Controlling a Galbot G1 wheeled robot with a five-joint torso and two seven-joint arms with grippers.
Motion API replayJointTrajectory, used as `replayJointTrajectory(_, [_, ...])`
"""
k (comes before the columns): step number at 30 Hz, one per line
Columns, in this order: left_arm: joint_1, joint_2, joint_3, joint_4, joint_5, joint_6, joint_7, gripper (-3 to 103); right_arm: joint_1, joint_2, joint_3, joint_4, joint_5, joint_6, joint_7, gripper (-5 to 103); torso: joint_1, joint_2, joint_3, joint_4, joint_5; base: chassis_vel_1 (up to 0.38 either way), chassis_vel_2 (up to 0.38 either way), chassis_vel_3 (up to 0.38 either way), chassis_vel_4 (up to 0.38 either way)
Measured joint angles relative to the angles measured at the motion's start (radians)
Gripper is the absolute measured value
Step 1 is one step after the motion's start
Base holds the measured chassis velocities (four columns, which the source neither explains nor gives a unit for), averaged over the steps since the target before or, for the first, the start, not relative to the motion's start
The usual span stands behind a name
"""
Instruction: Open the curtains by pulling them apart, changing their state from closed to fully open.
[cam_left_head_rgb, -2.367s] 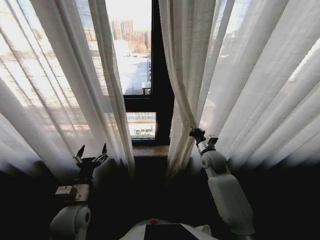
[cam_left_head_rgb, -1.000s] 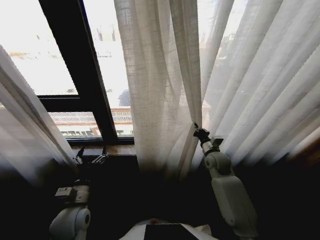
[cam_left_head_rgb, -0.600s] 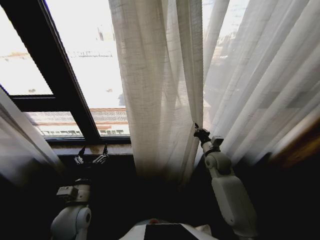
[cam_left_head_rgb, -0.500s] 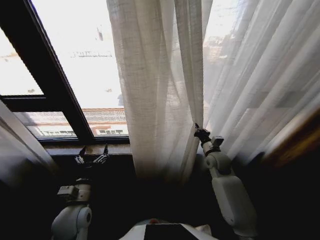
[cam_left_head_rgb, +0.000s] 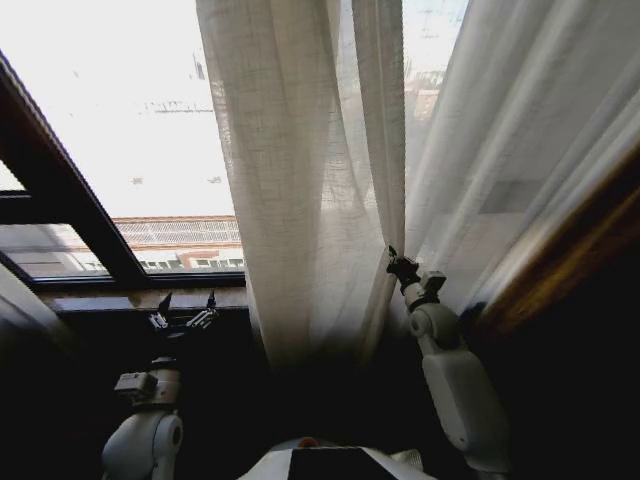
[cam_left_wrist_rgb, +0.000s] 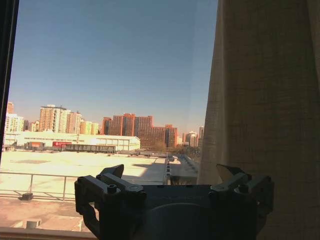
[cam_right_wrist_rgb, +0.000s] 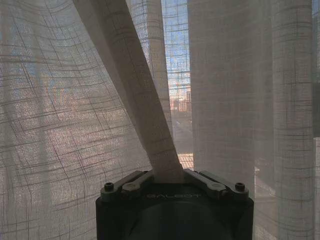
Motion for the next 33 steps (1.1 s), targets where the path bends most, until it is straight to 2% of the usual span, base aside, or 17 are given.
replayJointTrajectory(17, [0.001,0.000,0.002,0.000,-0.001,-0.003,0.000,100,-0.008,0.002,0.008,0.003,-0.002,0.005,-0.001,0,0.000,0.000,0.000,-0.0003,0.0003,-0.324,-0.383,0.327,0.389])
replayJointTrajectory(19, [0.003,0.000,0.001,0.000,-0.001,-0.006,0.000,100,-0.008,0.002,0.008,-0.001,-0.004,0.021,-0.001,0,0.000,0.000,0.000,0.0000,0.0012,-0.337,-0.322,0.324,0.338])
replayJointTrajectory(23, [0.004,0.000,0.001,0.001,-0.001,-0.008,0.000,100,-0.007,0.005,0.006,-0.014,-0.033,0.040,0.001,0,0.000,0.000,0.000,-0.0002,0.0003,-0.333,-0.322,0.321,0.348])
replayJointTrajectory(27, [0.006,-0.002,0.002,0.003,-0.001,-0.011,0.000,100,-0.006,0.008,0.004,-0.026,-0.074,0.059,0.000,0,0.000,0.000,0.000,-0.0003,0.0010,-0.218,-0.249,0.247,0.254])
replayJointTrajectory(33, [0.009,-0.002,-0.003,0.005,-0.001,-0.015,0.002,100,-0.004,0.014,0.000,-0.034,-0.078,0.060,0.001,0,0.000,0.000,0.000,-0.0003,0.0007,-0.034,-0.060,0.053,0.021])
